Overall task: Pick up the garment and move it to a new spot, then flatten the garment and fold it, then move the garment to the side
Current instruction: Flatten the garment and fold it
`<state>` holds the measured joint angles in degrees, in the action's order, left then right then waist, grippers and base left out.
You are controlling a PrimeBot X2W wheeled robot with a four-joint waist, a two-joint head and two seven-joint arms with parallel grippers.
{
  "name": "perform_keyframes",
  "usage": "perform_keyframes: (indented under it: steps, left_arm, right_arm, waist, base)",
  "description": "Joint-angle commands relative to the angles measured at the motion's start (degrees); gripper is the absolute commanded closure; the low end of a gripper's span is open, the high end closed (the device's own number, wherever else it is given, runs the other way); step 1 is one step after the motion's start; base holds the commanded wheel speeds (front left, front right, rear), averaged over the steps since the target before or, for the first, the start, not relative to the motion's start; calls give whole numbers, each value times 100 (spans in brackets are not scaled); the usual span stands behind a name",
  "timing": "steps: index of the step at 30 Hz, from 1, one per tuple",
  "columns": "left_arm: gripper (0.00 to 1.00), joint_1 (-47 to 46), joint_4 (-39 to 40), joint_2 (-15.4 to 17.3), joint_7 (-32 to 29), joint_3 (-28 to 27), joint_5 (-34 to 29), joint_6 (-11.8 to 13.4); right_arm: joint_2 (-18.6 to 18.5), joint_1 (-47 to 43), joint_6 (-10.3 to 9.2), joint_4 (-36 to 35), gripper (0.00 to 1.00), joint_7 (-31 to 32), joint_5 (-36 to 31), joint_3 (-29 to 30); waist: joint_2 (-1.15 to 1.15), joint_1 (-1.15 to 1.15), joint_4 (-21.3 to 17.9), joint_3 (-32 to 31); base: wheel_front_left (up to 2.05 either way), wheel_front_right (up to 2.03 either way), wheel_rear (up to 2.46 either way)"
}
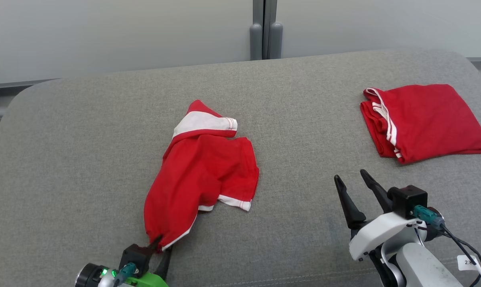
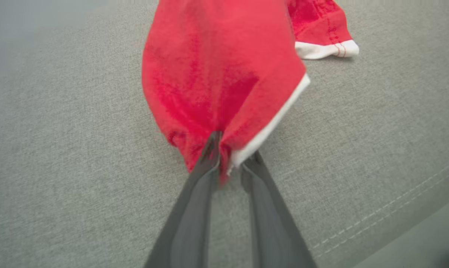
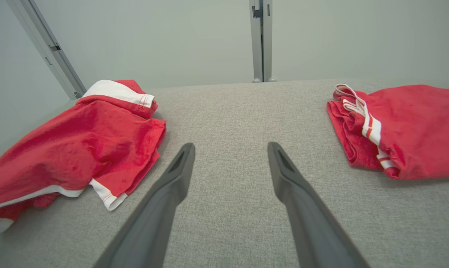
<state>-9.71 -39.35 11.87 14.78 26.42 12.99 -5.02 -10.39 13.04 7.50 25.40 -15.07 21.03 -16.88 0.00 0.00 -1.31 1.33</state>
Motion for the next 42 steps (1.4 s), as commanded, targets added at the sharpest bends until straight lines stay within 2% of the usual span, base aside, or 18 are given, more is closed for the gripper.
perform_keyframes:
  steps: [1, 15, 23, 31, 42]
  left_arm:
    - [0, -96, 62, -17, 44, -73, 32, 46]
    - [0, 787, 1555, 6, 36, -802, 45, 317]
    - [0, 1181, 1860, 10, 36, -977, 92, 346]
    - [0, 1300, 2522, -187, 37, -1524, 27, 529]
    - [0, 1451, 2888, -461, 37, -2350, -136, 735]
  right_arm:
    - [-42, 1, -4, -9, 0, -22, 34, 21]
    - [-9, -98, -4, -55, 0, -22, -24, 111]
    - [-4, -130, -4, -41, 0, -22, -1, 87]
    - [-16, -112, -4, 3, 0, -22, 31, 53]
    - [3, -111, -4, 92, 0, -22, 74, 4]
  waist:
    - [0, 0, 10, 1]
    - [0, 0, 184, -18]
    - [0, 0, 293, -67]
    - [0, 0, 422, -109]
    - [0, 0, 514, -179]
  base:
    - [0, 0, 0]
    - [0, 0, 0]
    - [0, 0, 0]
    - [0, 0, 0]
    - [0, 0, 0]
